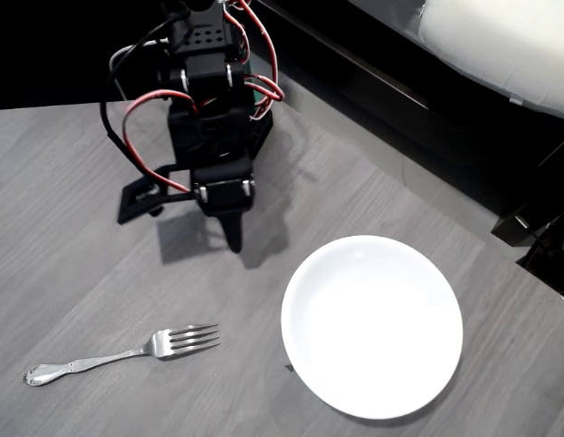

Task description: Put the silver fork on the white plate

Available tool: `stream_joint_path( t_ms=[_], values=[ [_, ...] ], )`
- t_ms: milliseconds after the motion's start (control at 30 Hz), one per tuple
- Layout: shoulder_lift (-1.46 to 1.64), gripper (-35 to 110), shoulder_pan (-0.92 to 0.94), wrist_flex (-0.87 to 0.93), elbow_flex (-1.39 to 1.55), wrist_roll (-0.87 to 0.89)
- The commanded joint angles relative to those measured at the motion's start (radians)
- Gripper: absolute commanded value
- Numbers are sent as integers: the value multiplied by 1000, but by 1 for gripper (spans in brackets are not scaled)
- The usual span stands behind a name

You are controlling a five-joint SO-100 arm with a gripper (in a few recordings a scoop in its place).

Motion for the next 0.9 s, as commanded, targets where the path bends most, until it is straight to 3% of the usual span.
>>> stream_joint_path(
  t_ms=[0, 167, 333, 467, 667, 867],
  values=[
    [-91, 0, 80, -35, -215, -58],
    [-891, 0, 204, -25, -772, -141],
    [-1364, 0, 318, -18, -1080, -302],
    [-1508, 1, 357, -25, -1143, -393],
    [-1615, 17, 385, -38, -1143, -483],
    [-1660, 17, 348, -66, -1138, -472]
  ],
)
